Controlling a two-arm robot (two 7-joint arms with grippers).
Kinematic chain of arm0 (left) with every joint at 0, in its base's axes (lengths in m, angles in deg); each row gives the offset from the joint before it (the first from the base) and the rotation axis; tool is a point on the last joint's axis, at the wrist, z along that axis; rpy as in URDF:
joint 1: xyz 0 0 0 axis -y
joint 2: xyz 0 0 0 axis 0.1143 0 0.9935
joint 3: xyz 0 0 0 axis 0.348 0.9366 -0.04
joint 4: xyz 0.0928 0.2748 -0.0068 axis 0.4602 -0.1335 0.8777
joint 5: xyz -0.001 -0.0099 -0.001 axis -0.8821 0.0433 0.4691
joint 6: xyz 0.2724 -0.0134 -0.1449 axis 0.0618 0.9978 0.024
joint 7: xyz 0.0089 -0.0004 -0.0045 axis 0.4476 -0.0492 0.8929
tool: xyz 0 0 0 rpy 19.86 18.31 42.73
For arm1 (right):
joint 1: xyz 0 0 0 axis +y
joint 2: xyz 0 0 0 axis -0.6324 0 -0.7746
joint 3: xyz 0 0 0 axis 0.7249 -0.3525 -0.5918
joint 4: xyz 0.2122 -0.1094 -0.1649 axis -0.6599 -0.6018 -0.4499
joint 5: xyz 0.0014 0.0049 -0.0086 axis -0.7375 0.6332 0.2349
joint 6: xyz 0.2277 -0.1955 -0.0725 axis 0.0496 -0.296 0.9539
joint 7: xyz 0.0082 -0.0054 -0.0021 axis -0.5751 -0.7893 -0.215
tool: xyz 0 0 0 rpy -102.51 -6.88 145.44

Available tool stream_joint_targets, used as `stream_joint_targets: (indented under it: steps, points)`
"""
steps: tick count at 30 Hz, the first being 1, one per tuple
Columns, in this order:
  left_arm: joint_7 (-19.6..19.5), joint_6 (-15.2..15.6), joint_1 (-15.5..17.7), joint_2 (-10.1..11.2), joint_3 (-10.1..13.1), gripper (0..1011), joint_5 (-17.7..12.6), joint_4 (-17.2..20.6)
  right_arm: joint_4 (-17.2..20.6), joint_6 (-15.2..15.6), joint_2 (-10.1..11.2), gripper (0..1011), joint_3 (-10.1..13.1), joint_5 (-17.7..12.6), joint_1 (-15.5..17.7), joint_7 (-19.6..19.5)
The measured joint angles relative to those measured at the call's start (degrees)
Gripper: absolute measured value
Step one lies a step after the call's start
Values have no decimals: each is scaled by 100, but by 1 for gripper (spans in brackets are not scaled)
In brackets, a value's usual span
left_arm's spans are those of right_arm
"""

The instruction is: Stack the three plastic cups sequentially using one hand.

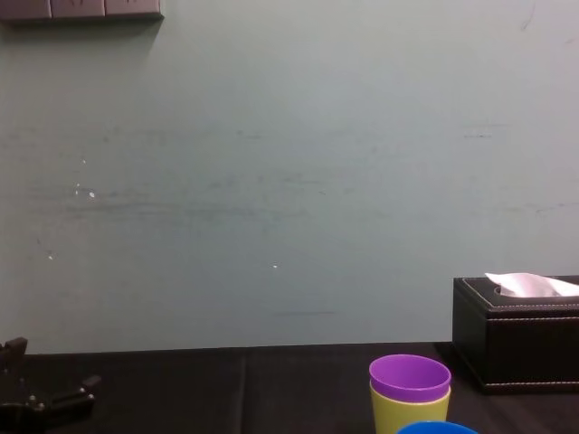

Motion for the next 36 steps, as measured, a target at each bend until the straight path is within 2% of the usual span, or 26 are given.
stream_joint_targets:
  steps: [14, 28, 34, 36]
  points:
    - [0, 0, 0, 0, 0, 1011, 0, 0, -197, 1, -240, 1000, -3, 80, -127, -139]
    - [0, 0, 0, 0, 0, 1011, 0, 0, -207, -4, -263, 996, -3, 97, -128, -152]
    - [0, 0, 0, 0, 0, 1011, 0, 0, -206, -4, -260, 883, -3, 95, -127, -150]
    - [0, 0, 0, 0, 0, 1012, 0, 0, -206, -4, -259, 814, -3, 94, -127, -150]
